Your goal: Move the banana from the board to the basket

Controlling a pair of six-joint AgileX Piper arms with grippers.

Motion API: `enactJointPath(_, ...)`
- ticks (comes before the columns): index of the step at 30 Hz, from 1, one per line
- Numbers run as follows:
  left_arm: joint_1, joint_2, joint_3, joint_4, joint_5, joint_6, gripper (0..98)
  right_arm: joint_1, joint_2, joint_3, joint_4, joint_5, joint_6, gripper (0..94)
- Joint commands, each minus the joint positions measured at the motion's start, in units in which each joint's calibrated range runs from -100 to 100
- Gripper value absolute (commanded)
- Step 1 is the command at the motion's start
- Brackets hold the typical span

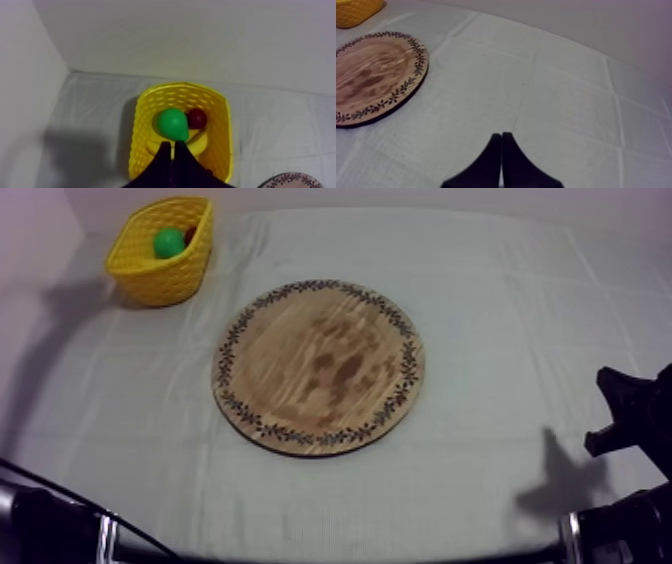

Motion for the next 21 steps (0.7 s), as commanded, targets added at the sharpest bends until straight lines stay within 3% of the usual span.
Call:
enactJointPath(1, -0.04, -11.08, 6.99, -0.53, -0.44, 0.40, 0.0, 0.00, 0.00, -0.03, 0.00, -0.02, 0.03, 0.3)
enactJointPath(8, -1.23, -31.52, 21.96, -2.01, -1.29, 2.34, 0.0, 0.00, 0.00, -0.03, 0.00, -0.02, 0.02, 0.3)
enactJointPath(21, -1.84, -67.70, 57.17, -2.33, -8.30, 0.83, 0.0, 0.00, 0.00, -0.03, 0.00, -0.02, 0.02, 0.3)
